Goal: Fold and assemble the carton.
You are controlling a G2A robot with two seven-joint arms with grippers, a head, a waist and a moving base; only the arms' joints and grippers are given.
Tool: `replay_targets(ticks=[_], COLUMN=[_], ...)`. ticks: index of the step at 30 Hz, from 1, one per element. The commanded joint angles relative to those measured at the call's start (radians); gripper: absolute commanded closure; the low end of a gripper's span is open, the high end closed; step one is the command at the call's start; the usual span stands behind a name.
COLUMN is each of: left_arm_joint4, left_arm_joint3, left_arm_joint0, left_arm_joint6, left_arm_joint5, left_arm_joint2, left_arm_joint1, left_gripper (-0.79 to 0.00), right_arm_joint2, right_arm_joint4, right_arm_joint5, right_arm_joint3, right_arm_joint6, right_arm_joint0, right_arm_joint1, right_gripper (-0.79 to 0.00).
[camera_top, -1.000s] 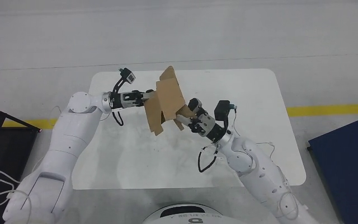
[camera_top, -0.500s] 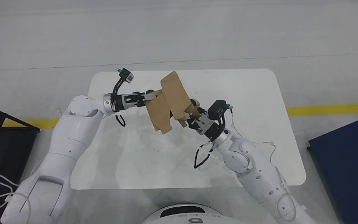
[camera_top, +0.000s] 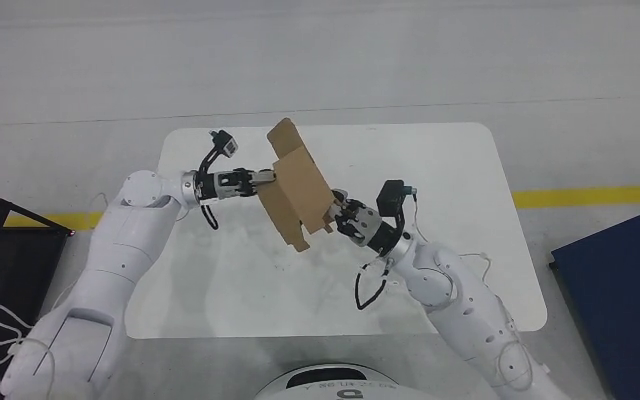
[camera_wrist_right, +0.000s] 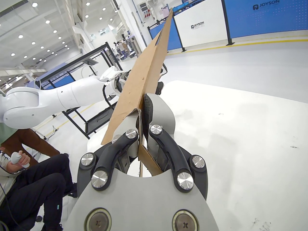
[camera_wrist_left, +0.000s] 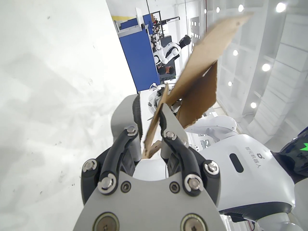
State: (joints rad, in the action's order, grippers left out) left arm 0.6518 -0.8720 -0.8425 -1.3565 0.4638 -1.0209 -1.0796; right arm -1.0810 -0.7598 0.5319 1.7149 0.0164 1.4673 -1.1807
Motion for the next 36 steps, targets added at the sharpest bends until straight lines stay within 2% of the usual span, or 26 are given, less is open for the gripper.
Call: replay_targets(ticks=[1, 4, 7, 11, 14, 16, 20, 25, 26, 29, 36], left_arm_joint4=[0.026, 0.108, 0.159, 0.168, 0.12, 0.065, 0.012, -0.039, -0.053, -0.053, -0.062], left_arm_joint3=[0.05, 0.1, 0.082, -0.05, -0.161, -0.223, -0.276, -0.294, -0.293, -0.292, -0.299], left_arm_joint0=[0.006, 0.015, 0.009, -0.038, -0.077, -0.09, -0.086, -0.066, -0.062, -0.052, -0.029], left_arm_joint6=[-0.008, -0.042, -0.084, -0.137, -0.158, -0.153, -0.156, -0.155, -0.148, -0.146, -0.179], left_arm_joint5=[-0.008, -0.042, -0.084, -0.137, -0.158, -0.153, -0.155, -0.155, -0.147, -0.146, -0.178], left_arm_joint2=[-0.015, -0.061, -0.115, -0.179, -0.194, -0.177, -0.123, -0.049, -0.039, -0.014, 0.031], left_arm_joint1=[0.004, 0.014, 0.031, 0.058, 0.071, 0.073, 0.07, 0.065, 0.065, 0.066, 0.077], left_gripper=[-0.785, -0.785, -0.785, -0.785, -0.785, -0.785, -0.785, -0.656, -0.548, -0.388, -0.342], right_arm_joint2=[-0.011, -0.031, -0.048, -0.034, -0.01, 0.006, 0.036, 0.041, 0.041, 0.04, 0.041], right_arm_joint4=[0.021, 0.075, 0.117, 0.158, 0.187, 0.204, 0.275, 0.395, 0.414, 0.455, 0.535], right_arm_joint5=[0.013, 0.022, -0.002, -0.025, -0.028, -0.036, -0.037, -0.012, -0.009, -0.006, -0.003], right_arm_joint3=[0.001, -0.004, -0.006, -0.016, -0.033, -0.05, -0.068, -0.095, -0.102, -0.122, -0.154], right_arm_joint6=[-0.015, -0.072, -0.14, -0.249, -0.325, -0.36, -0.426, -0.483, -0.489, -0.504, -0.528], right_arm_joint0=[0.008, 0.022, 0.025, 0.011, -0.015, -0.033, -0.058, -0.081, -0.086, -0.101, -0.12], right_arm_joint1=[0.003, 0.008, 0.012, 0.013, 0.011, 0.009, 0.004, 0.002, 0.002, 0.001, 0.0], right_gripper=[0.0, 0.0, 0.0, 0.0, 0.0, 0.0, 0.0, 0.0, 0.0, 0.0, 0.0])
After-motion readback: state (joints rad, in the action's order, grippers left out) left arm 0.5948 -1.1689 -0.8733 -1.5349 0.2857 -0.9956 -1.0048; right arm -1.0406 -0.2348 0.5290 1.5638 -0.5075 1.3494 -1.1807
